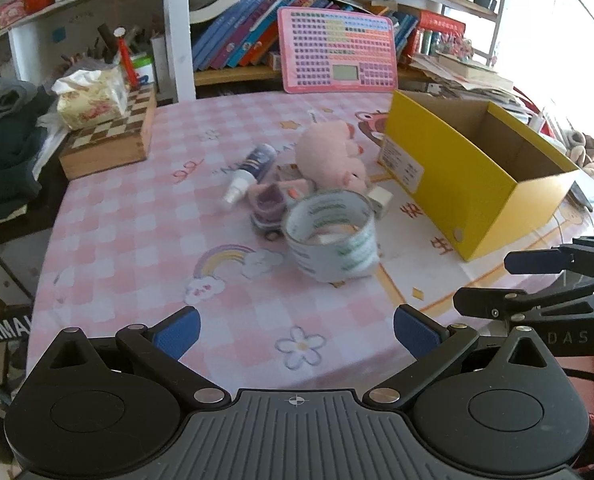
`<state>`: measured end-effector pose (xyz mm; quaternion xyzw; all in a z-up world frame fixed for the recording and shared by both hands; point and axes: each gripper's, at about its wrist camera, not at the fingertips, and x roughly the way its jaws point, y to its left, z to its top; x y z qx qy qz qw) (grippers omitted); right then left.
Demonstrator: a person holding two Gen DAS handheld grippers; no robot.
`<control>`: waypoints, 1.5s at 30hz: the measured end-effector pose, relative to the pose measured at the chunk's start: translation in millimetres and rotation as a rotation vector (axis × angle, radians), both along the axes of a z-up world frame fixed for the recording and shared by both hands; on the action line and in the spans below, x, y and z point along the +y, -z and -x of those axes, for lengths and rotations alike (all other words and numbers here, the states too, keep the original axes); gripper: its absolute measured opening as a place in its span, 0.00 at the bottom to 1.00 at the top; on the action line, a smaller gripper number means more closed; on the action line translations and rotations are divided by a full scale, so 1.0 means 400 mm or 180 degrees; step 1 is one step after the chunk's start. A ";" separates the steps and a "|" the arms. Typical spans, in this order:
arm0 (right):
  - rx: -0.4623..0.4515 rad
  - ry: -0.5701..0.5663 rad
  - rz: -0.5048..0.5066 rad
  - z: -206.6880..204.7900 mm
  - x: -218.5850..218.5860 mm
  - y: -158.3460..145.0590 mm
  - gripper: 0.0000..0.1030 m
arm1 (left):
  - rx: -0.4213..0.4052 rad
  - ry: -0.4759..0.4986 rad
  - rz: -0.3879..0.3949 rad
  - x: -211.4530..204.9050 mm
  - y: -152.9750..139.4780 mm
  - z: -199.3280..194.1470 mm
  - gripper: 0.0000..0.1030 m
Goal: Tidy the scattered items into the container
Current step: 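Grasp the clear tape roll with the right gripper while the left gripper grasps the white charger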
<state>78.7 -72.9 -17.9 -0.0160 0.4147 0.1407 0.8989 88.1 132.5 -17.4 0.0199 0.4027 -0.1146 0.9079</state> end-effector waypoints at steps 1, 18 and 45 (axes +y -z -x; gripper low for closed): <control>-0.0009 -0.0012 0.0003 -0.005 0.009 0.001 0.68 | -0.0012 0.0003 0.0001 0.006 0.000 -0.005 1.00; -0.0014 -0.0241 0.0014 -0.154 0.110 0.039 0.66 | -0.0168 0.0055 0.0000 0.067 0.023 -0.136 1.00; -0.0465 -0.0713 0.0357 -0.251 0.181 0.041 0.80 | -0.0140 -0.0081 0.0019 0.122 0.027 -0.177 0.99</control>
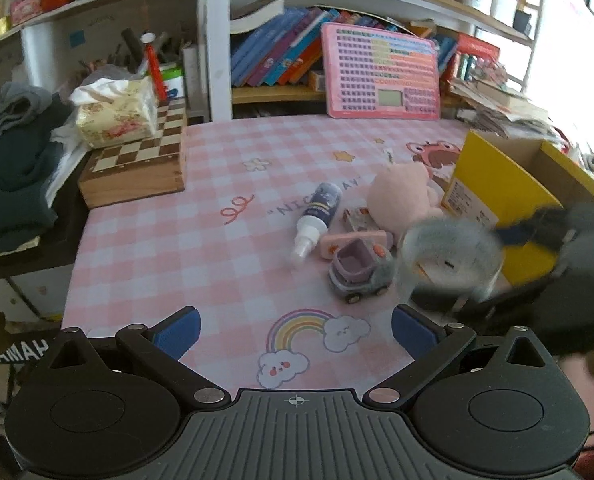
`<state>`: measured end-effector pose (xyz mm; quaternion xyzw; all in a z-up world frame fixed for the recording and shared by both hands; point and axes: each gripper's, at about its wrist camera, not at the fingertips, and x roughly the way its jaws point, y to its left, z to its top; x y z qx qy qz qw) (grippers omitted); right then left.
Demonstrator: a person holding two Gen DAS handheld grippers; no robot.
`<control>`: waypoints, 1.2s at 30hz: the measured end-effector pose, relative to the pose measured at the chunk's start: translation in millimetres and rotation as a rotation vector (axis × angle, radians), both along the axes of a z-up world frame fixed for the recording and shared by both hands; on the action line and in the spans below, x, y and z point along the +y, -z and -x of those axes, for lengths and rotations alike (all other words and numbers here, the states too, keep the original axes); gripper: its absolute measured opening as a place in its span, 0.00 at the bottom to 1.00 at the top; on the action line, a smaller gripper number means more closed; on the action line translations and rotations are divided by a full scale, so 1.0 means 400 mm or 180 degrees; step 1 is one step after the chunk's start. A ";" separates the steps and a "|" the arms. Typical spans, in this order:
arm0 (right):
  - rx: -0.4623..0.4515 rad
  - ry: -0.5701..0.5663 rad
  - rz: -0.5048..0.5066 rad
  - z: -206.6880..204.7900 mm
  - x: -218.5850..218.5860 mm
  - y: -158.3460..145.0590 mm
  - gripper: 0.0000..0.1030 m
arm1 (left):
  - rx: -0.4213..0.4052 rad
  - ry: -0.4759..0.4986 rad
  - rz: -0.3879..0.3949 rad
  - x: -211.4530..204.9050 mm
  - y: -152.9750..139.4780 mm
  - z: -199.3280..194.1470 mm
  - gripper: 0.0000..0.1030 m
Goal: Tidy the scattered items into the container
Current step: 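Grasp the clear tape roll with the right gripper while the left gripper grasps the white charger, then carry the tape roll and white charger in both grippers over the yellow box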
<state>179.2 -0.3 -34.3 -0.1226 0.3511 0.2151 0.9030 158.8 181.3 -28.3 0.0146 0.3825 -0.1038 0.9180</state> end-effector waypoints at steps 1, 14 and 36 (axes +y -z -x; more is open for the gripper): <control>-0.0045 0.0067 -0.0029 0.006 -0.011 -0.015 0.79 | 0.0012 0.0046 -0.0004 -0.009 0.006 0.000 0.99; -0.0266 0.0773 -0.0428 0.076 -0.148 -0.170 0.80 | -0.0029 0.1044 -0.0055 -0.225 0.110 -0.056 0.79; -0.0108 0.0618 -0.0432 0.114 -0.143 -0.164 0.80 | 0.0127 0.0855 -0.0006 -0.208 0.123 -0.069 0.63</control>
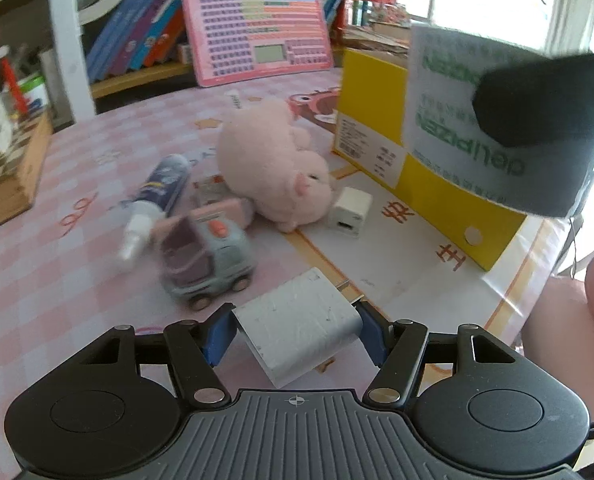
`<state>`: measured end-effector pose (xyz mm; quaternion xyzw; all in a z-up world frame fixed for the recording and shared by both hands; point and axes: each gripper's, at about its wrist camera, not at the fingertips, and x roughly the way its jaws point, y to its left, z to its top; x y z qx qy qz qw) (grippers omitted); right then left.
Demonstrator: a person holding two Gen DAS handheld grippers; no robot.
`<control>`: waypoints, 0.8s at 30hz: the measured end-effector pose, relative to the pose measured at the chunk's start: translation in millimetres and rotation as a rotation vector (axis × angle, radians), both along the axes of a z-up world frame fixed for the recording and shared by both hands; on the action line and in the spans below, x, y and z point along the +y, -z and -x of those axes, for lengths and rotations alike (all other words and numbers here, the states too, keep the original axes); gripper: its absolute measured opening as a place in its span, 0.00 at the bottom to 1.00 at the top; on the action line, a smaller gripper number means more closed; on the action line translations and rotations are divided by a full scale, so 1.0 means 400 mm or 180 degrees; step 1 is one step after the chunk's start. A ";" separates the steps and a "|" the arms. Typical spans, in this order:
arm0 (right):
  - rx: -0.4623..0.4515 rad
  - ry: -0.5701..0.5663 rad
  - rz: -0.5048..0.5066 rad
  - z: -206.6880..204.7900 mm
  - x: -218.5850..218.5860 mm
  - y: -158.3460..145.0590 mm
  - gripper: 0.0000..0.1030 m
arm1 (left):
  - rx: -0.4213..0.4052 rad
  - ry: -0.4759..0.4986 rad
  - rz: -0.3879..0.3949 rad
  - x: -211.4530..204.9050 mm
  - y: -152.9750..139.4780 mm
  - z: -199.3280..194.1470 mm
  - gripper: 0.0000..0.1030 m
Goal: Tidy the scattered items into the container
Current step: 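Carry the tape roll and white charger in both grippers over the yellow box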
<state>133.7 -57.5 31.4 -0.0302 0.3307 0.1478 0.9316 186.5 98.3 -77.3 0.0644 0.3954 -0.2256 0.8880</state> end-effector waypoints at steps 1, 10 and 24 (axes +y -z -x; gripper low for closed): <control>-0.0003 -0.0010 -0.0007 0.001 0.002 0.000 0.80 | 0.0011 -0.0041 0.0011 0.012 -0.004 0.005 0.63; -0.0014 -0.0062 -0.0018 0.024 0.015 -0.007 0.80 | -0.0045 -0.0271 0.0170 0.096 -0.062 0.066 0.63; 0.0306 -0.0132 0.0070 0.146 -0.005 0.028 0.80 | 0.0087 -0.0273 0.0504 0.168 -0.134 0.174 0.63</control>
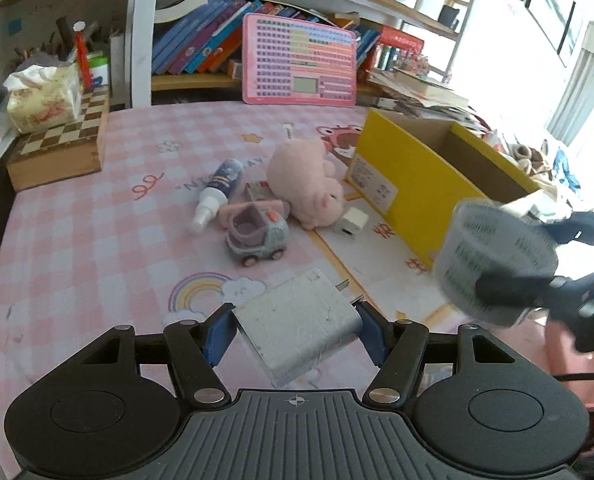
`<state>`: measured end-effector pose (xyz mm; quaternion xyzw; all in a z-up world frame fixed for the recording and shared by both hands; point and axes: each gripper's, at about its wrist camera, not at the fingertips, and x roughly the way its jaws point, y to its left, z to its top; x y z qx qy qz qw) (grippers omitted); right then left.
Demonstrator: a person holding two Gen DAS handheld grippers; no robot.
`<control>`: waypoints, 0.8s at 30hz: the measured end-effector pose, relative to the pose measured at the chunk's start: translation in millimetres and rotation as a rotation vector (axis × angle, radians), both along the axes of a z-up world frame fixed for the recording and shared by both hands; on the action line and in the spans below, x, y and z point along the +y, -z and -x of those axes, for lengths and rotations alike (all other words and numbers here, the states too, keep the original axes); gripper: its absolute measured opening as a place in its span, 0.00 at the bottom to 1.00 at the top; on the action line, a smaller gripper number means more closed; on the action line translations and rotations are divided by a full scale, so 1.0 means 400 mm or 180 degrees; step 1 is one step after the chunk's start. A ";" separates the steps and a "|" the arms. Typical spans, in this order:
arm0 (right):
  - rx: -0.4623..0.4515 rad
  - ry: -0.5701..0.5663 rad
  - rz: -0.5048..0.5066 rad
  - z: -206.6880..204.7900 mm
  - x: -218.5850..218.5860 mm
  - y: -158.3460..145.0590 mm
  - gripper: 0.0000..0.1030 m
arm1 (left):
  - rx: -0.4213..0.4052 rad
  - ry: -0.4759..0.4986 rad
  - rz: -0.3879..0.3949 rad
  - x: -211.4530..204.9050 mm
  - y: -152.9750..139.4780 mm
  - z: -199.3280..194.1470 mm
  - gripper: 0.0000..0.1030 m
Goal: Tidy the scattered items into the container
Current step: 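Carry the tape roll and white charger in both grippers over the yellow box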
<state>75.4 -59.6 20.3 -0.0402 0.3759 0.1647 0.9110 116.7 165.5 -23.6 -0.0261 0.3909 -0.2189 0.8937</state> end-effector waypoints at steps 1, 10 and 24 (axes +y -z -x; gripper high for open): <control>0.0036 0.0027 -0.0017 0.010 -0.001 0.004 0.80 | 0.0013 0.0018 0.0021 0.001 -0.005 0.006 0.63; 0.0106 0.0342 -0.0078 0.082 -0.033 0.013 0.80 | 0.0036 0.0247 0.0132 -0.030 -0.042 0.049 0.63; 0.0107 0.0789 -0.0017 0.164 -0.111 0.001 0.80 | 0.0011 0.0637 0.0256 -0.126 -0.065 0.079 0.63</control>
